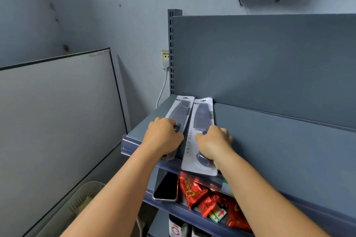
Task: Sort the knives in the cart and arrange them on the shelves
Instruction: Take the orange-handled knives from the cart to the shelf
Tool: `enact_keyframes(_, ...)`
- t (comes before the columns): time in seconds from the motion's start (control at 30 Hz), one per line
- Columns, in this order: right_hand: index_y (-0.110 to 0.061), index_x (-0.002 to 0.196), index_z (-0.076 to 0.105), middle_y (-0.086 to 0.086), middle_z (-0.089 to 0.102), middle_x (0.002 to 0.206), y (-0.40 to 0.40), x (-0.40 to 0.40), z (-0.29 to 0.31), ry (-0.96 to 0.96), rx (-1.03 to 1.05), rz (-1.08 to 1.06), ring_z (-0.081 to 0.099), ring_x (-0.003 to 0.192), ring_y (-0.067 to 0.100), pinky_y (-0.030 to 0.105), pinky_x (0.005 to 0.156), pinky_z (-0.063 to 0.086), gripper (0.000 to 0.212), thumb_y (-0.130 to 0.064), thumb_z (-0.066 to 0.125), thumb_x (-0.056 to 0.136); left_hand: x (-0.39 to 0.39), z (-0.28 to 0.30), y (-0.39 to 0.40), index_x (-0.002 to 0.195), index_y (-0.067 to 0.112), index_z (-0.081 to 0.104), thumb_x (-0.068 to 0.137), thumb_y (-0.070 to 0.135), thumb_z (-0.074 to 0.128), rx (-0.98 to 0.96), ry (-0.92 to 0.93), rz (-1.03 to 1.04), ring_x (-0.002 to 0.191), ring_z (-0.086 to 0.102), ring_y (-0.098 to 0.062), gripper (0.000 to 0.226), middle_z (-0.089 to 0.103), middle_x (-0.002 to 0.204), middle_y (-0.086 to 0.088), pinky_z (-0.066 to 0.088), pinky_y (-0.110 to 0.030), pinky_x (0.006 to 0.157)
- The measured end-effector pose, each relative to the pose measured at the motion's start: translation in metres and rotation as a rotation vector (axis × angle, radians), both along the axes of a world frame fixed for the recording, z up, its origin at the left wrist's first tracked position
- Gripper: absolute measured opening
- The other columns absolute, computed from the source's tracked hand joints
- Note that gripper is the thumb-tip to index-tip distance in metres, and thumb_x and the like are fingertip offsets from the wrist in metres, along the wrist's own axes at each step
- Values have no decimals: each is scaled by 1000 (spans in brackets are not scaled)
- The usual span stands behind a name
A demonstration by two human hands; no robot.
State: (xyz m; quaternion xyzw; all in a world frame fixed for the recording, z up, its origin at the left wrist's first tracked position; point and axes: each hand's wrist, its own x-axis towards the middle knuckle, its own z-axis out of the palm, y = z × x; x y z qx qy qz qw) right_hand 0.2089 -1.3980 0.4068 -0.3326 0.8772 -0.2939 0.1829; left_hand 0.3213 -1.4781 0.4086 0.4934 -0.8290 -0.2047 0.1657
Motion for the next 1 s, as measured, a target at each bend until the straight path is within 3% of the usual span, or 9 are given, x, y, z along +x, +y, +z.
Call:
enact_keyframes(0.1,-11,126,49,13,34,137,1,2,2,28,46,11,31,123,33,35,95,36,40,-30,43,92,0,2,-1,103,18,62,82,24,53,-25,-46,-49,82,57,-24,23,61,81,1,38,-25,55)
enact_keyframes(0.2,-13,129,47,12,33,138,3,2,5,51,52,24,31,123,32,35,94,37,43,-34,41,93,-1,7,4,86,16,57,87,29,51,-89,-114,-75,75,56,-23,14,58,76,0,36,-26,53)
enact_keyframes(0.27,-17,135,42,9,31,142,9,0,7,77,16,39,30,125,31,36,96,35,46,-38,39,94,-2,12,10,91,16,56,88,32,50,-160,-142,-103,80,55,-24,18,60,85,-3,38,-28,58)
enact_keyframes(0.37,-25,144,28,1,24,150,29,-6,10,164,-65,59,23,133,28,38,105,29,53,-41,38,95,-8,17,28,121,14,54,90,37,50,-265,-95,-217,101,56,-24,38,61,112,-4,44,-31,73)
enact_keyframes(0.47,-29,148,19,-6,19,153,62,-14,10,264,-111,85,18,137,24,37,109,24,57,-44,38,96,-17,21,57,137,18,44,92,41,50,-336,-14,-344,119,49,-22,51,55,129,-1,41,-32,90)
enact_keyframes(0.67,-33,148,18,-14,14,154,163,-35,-1,393,-136,-12,10,140,15,32,113,12,56,-43,37,97,-45,14,136,142,21,38,92,42,50,-432,68,-557,132,37,-17,55,44,142,3,30,-30,106)
enact_keyframes(0.87,-33,147,20,-14,13,153,284,-53,-29,418,-120,-184,6,139,9,34,114,10,57,-44,41,95,-83,-14,240,147,28,28,94,46,42,-438,39,-801,140,24,-13,57,28,152,7,19,-24,112)
enact_keyframes(1.0,-31,147,23,-14,15,153,378,-64,-55,400,-96,-312,7,140,9,32,115,12,59,-43,44,94,-111,-35,324,143,23,39,92,41,51,-419,55,-957,138,32,-17,56,38,148,3,25,-28,112)
